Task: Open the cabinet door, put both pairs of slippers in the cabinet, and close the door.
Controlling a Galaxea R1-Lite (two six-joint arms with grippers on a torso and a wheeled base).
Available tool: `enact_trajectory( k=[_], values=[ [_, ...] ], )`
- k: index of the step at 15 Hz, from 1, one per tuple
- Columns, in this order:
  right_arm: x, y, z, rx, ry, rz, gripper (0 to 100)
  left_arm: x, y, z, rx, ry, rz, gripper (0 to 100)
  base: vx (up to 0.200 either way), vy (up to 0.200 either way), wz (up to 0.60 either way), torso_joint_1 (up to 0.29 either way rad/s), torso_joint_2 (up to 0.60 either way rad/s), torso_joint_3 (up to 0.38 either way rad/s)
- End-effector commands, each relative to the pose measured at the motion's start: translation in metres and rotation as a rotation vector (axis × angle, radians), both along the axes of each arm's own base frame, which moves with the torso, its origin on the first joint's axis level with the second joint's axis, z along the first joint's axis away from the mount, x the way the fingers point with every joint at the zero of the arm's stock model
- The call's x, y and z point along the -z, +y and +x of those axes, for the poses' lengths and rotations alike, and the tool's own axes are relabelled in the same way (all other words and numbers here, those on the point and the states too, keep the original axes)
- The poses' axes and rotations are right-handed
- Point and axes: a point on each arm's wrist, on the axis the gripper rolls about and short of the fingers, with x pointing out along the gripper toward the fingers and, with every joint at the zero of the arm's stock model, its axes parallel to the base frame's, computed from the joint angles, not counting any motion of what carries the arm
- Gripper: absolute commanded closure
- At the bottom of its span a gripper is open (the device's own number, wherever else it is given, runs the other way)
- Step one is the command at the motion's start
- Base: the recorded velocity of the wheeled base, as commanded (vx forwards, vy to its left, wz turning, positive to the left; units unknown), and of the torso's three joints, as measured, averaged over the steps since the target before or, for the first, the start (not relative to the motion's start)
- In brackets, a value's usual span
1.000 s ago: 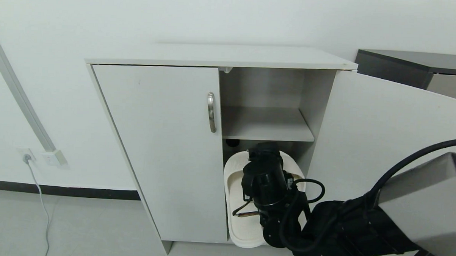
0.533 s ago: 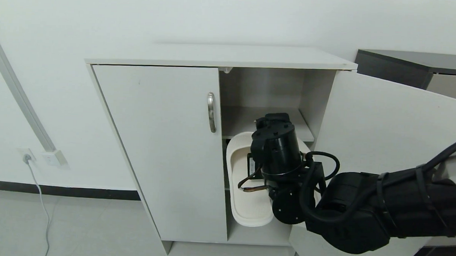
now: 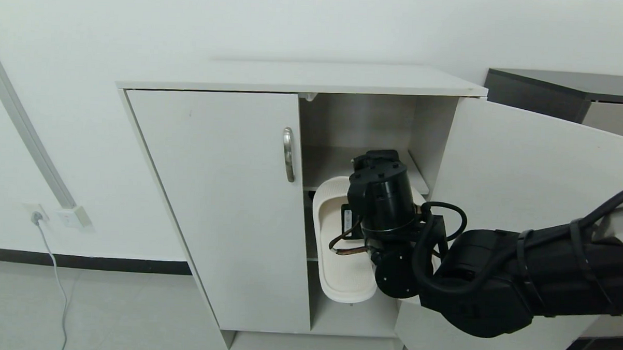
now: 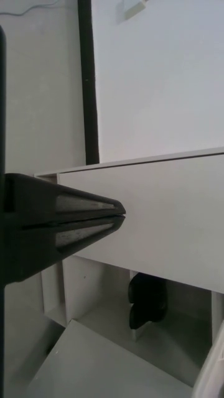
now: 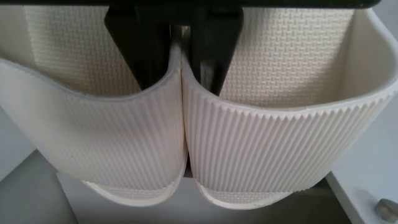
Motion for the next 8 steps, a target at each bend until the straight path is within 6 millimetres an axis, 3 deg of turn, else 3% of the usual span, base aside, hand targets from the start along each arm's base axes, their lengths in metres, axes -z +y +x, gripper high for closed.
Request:
enact_trajectory(
  k=[1,7,8],
  values=[
    [-0.0002,0.0005,0.0005,0.0,-0.002,0.002,100,0.0,0.0,0.0001,0.0,0.001,0.001,100,0.2,0.0,0.0,-0.007,0.0,0.007],
    [0.0053,0.002,0.004,0.004,0.005,-0.008,100,0.0,0.0,0.0001,0.0,0.001,0.001,100,0.2,0.0,0.0,0.006,0.0,0.004],
    [0.0084,0.0027,0.0054,0.005,0.008,-0.018,100,0.0,0.0,0.0001,0.0,0.001,0.003,100,0.0,0.0,0.0,0.0,0.0,0.0]
  ],
)
